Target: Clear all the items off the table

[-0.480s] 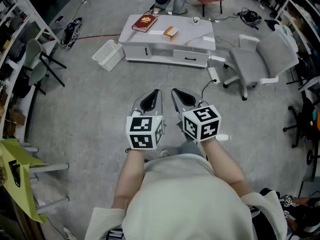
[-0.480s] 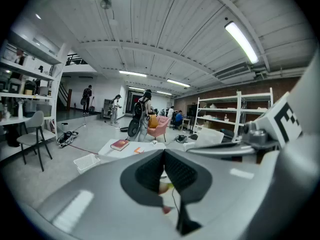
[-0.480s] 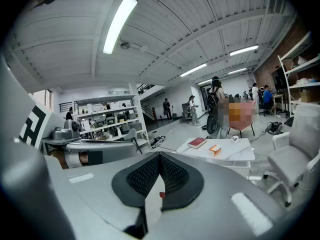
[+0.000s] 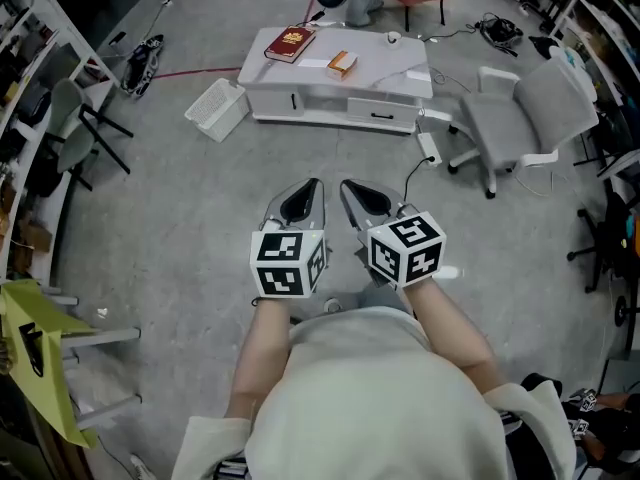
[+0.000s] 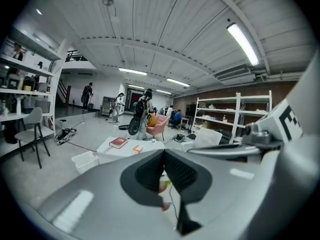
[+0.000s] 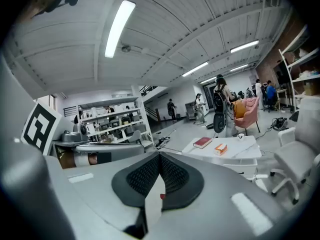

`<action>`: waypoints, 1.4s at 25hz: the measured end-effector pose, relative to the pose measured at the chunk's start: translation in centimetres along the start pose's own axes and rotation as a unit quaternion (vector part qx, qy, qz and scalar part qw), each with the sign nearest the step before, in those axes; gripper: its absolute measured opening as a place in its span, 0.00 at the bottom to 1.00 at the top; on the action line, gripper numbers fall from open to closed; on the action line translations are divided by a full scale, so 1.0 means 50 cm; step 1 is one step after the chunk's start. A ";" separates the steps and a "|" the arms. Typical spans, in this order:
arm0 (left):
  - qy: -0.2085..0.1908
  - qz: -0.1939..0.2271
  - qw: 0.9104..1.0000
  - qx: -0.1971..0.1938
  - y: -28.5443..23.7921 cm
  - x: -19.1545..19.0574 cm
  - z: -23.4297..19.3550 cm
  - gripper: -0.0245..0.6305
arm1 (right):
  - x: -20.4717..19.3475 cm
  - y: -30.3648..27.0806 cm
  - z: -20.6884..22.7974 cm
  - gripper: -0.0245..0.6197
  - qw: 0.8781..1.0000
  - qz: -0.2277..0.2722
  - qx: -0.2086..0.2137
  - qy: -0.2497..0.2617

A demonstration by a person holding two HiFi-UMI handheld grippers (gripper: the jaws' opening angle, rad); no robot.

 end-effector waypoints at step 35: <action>0.011 -0.014 1.000 0.010 -0.298 0.083 -0.072 0.05 | 0.112 -0.185 0.237 0.03 1.000 0.004 -0.009 -0.002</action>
Point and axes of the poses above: the fingertips, and each gripper's own axes: y backward along the fingers, z to its right, x out of its top, the point moved 1 cm from there along y, backward along the fingers, and after that the axes turned 5 degrees about x, right-handed, at the moved point
